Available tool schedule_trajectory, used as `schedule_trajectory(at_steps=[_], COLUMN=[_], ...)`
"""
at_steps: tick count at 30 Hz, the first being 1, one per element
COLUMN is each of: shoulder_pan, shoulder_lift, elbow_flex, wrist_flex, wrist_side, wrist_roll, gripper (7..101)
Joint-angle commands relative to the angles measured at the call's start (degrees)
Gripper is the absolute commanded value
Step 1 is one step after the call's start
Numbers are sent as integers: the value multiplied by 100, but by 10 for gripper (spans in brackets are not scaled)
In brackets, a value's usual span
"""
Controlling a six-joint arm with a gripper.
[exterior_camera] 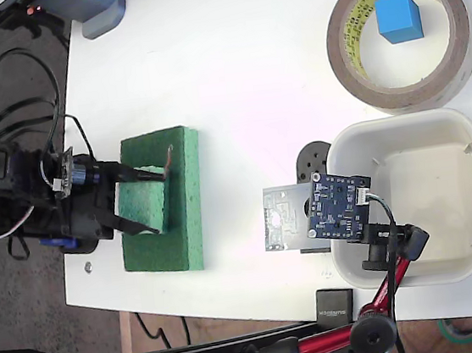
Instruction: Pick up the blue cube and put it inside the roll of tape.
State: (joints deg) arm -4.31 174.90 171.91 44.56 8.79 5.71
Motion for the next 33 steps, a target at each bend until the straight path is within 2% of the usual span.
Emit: schedule_trajectory(at_steps=[1,6,33], shoulder_pan=[-44,-35,-26], shoulder_lift=[9,9,9], elbow_flex=[-44,-44,-44], wrist_flex=[-9,-18,-18], wrist_side=[132,-35,-35], wrist_roll=[18,-53,-53], gripper=[1003,1003,1003])
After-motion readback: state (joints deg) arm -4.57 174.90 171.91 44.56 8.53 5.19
